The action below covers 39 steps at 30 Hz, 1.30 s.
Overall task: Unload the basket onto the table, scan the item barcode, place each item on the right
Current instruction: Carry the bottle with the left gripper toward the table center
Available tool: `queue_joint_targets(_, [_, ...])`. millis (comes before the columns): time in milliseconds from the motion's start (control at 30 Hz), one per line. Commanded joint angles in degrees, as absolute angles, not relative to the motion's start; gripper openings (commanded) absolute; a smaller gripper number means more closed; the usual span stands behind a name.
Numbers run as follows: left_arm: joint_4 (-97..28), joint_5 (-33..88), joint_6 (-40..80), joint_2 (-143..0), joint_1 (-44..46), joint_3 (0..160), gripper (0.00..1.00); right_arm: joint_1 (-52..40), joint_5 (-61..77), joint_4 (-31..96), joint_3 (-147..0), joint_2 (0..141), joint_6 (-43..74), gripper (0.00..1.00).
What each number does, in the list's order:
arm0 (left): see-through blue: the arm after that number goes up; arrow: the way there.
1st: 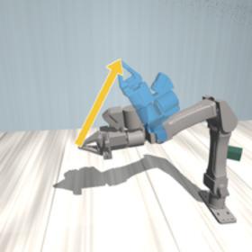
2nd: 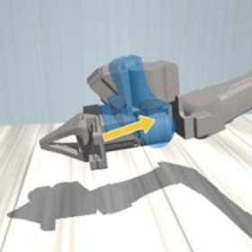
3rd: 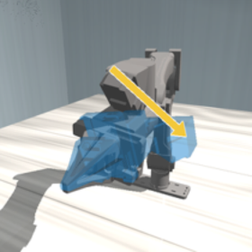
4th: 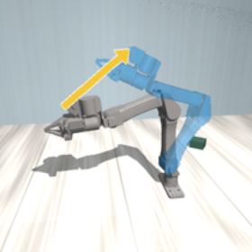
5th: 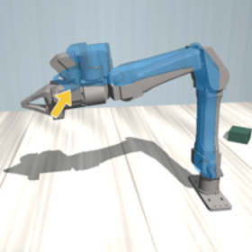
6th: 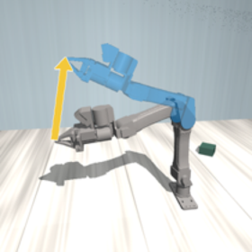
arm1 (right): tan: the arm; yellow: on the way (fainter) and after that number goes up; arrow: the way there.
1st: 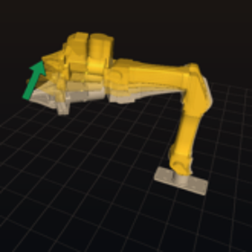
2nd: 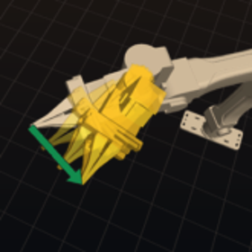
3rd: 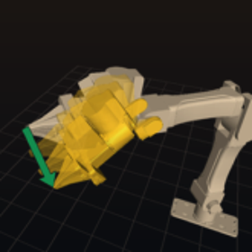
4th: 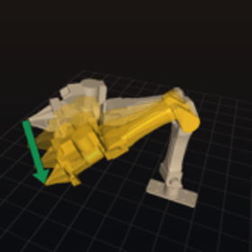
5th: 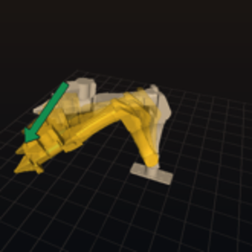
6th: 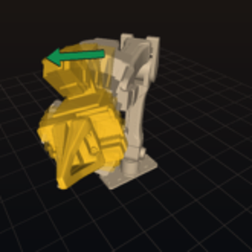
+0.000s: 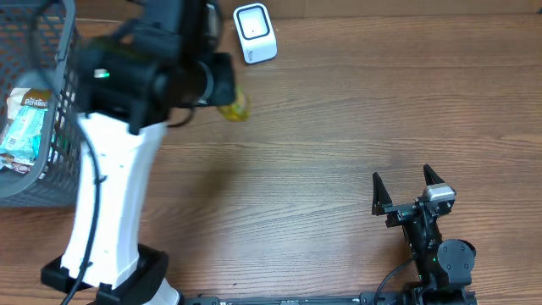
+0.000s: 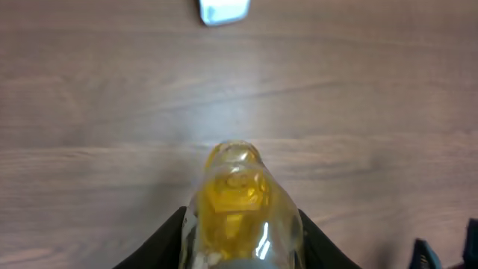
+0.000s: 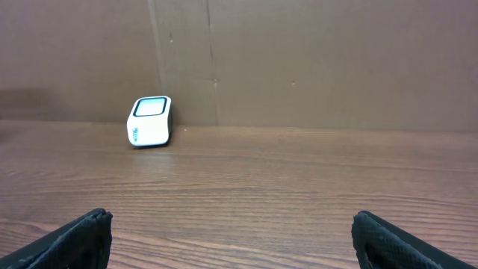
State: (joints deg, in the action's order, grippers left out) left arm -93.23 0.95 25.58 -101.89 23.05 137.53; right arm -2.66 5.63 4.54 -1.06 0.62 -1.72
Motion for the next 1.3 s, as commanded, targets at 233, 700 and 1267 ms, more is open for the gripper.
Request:
queue_joint_targets(233, [-80.0, -0.7, 36.5, -100.0, 35.4, 120.2, 0.35, -2.5, 5.7, 4.3, -0.4, 0.2, -2.0, 1.0])
queue_joint_targets(700, [-68.7, -10.4, 47.1, -100.0, 44.5, 106.4, 0.37, -2.5, 5.7, 4.3, -0.4, 0.2, -2.0, 1.0])
queue_joint_targets(1267, [-67.0, -14.4, 48.5, -100.9, 50.0, 104.0, 0.38, -2.5, 5.7, 4.3, -0.4, 0.2, -2.0, 1.0])
